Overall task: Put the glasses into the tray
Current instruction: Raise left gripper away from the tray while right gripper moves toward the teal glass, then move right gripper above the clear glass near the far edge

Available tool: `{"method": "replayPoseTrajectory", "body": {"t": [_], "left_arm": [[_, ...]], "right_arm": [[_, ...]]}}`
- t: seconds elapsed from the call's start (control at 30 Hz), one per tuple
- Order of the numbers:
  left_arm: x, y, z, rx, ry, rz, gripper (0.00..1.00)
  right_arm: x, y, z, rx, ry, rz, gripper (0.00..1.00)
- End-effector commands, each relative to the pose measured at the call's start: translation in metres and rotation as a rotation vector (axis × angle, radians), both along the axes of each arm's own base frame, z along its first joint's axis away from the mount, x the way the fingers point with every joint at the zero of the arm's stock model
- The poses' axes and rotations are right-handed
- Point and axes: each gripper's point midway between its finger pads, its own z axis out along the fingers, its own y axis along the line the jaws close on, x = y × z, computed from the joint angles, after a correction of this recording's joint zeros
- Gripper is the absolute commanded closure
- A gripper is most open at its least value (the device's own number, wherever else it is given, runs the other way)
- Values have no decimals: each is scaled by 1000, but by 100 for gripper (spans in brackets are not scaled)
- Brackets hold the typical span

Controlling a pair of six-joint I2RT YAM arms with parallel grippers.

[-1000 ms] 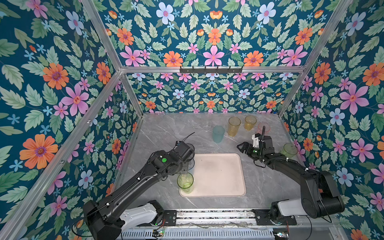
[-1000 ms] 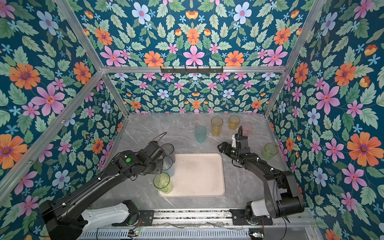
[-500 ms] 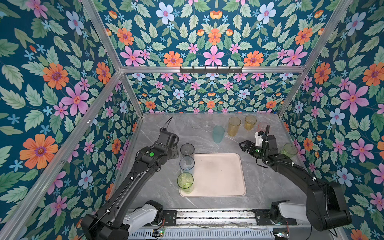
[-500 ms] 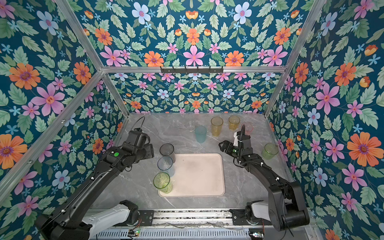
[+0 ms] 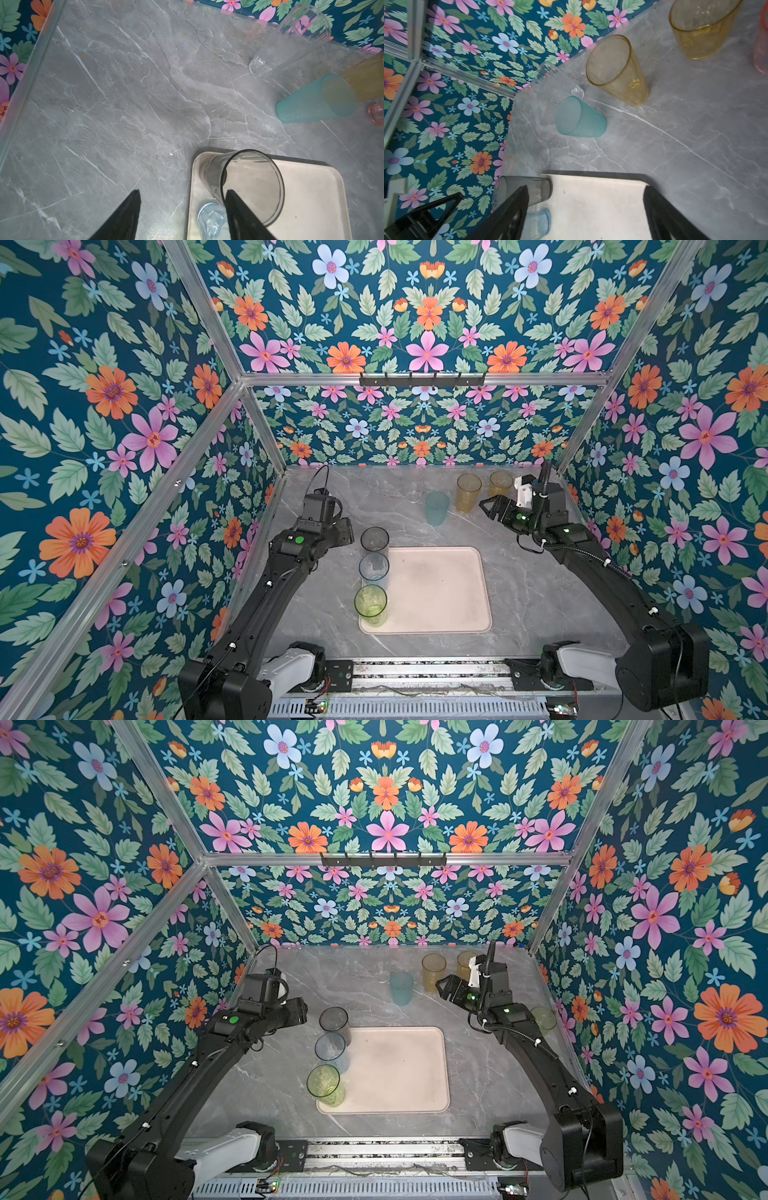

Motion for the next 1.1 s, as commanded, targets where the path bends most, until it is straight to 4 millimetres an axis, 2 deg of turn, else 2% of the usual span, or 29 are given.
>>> {"method": "replayPoseTrajectory", "body": {"t": [0.0,0.37,0.63,0.67,0.8,1.07], "left_arm": [[5,0,4,15,-32,-36,32],[6,12,-1,29,-87,-11,32],[3,17,-14,40,-68,-10,32],[2,17,-18,45,-62,-13,32],[0,16,-23,38,-51,-22,32],[1,12,-29,21,-35,-41,33]], "right_arm": [[3,7,7,-13,25,-7,13],[30,60,36,-90,-6,78,13],[41,116,52,-294,-71,174,14],[46,125,42,-325,-59,188,14],[56,146,36,-420,-72,214,13],[81,164,5,-470,9,214,11]]}}
